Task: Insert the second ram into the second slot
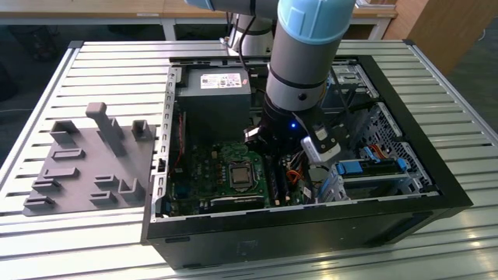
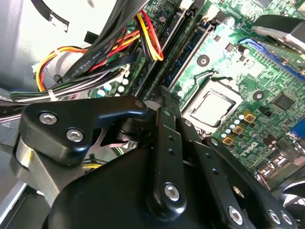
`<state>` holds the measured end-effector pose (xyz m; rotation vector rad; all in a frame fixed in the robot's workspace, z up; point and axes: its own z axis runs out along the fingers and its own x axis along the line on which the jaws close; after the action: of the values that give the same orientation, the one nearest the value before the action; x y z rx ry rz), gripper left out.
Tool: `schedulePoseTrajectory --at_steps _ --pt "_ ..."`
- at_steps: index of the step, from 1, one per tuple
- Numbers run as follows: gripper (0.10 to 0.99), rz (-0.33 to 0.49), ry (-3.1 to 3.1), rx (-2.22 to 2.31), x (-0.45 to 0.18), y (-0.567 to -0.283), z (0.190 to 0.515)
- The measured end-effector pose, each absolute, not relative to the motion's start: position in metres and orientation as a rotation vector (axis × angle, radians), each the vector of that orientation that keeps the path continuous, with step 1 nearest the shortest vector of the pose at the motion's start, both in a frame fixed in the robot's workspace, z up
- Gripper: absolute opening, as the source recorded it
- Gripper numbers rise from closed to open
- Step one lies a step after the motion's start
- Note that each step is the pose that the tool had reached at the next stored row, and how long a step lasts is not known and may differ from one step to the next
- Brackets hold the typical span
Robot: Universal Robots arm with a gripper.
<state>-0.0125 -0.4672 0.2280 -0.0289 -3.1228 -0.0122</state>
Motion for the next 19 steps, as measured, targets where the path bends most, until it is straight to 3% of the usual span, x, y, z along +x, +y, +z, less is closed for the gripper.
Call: schedulePoseTrajectory --at_steps 1,19 --pt "0.106 -0.013 -3.123 -0.029 -0.012 -0.467 0.228" --pt "0.106 -0.012 -3.123 -0.029 -0.013 -0.466 0.218"
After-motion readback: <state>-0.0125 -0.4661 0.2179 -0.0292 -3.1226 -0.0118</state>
